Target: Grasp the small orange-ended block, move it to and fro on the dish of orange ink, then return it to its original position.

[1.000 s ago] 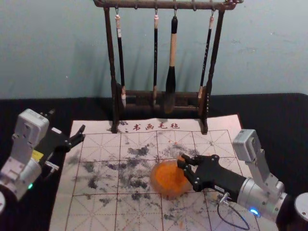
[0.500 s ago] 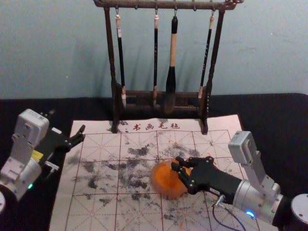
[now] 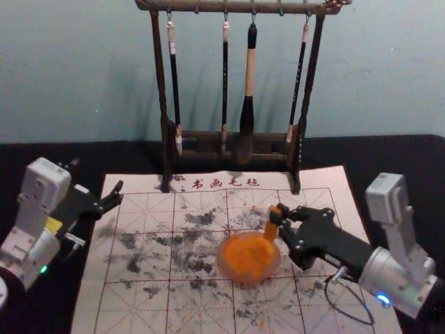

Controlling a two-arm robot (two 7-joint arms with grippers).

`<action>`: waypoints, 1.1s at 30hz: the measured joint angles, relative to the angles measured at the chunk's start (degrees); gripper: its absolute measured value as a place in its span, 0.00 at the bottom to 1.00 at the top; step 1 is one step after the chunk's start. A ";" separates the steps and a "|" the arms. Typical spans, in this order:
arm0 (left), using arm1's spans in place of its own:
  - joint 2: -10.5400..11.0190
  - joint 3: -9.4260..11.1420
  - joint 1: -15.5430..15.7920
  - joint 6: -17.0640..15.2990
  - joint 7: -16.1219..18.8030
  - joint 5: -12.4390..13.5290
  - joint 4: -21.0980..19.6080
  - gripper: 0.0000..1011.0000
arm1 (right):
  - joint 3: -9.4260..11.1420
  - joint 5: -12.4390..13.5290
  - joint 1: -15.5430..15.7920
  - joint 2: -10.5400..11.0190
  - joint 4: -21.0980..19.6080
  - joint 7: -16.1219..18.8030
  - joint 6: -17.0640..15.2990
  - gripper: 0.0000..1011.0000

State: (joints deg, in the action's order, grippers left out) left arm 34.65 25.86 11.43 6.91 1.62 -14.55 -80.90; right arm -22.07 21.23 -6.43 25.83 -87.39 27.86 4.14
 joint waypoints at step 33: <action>0.00 0.00 0.00 0.00 0.00 0.00 0.00 0.99 | 8.44 3.54 11.14 4.21 -9.34 -3.36 -0.51 0.08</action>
State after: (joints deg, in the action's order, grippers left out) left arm 34.65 25.87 11.43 6.91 1.62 -14.55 -80.90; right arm -13.63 24.76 4.71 30.04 -96.73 24.50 3.63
